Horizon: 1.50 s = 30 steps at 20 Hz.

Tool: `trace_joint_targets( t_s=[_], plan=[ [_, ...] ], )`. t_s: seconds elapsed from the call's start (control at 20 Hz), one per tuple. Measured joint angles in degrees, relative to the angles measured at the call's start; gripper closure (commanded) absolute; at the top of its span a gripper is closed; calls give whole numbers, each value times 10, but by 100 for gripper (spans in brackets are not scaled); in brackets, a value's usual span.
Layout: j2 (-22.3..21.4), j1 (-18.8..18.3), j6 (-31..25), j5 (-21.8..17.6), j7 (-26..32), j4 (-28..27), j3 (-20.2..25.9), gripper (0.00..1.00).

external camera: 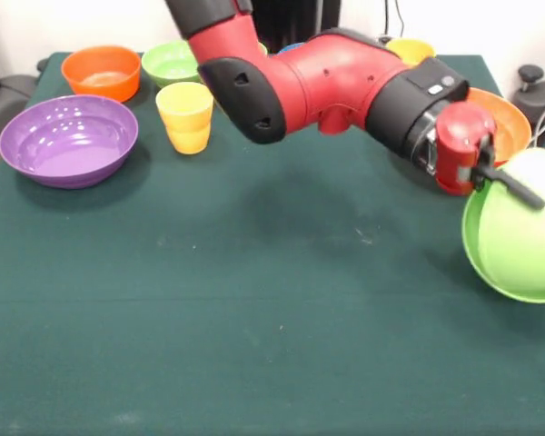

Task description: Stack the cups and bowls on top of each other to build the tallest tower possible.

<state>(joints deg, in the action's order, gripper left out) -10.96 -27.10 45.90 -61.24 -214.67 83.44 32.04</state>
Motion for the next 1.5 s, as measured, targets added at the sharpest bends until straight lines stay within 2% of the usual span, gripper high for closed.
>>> trace_joint_targets(
  t_s=[0.15,0.35,0.55,0.75,0.95,1.5],
  plan=[
    [-24,54,-28,123,14,-5,-69,100],
    [-41,103,-46,194,16,-11,-129,100],
    [-57,142,-68,224,16,-18,-176,100],
    [-68,153,-94,223,16,-24,-194,100],
    [-78,146,-126,214,16,-25,-196,100],
    [-109,79,-221,143,16,-25,-164,100]
  ],
)
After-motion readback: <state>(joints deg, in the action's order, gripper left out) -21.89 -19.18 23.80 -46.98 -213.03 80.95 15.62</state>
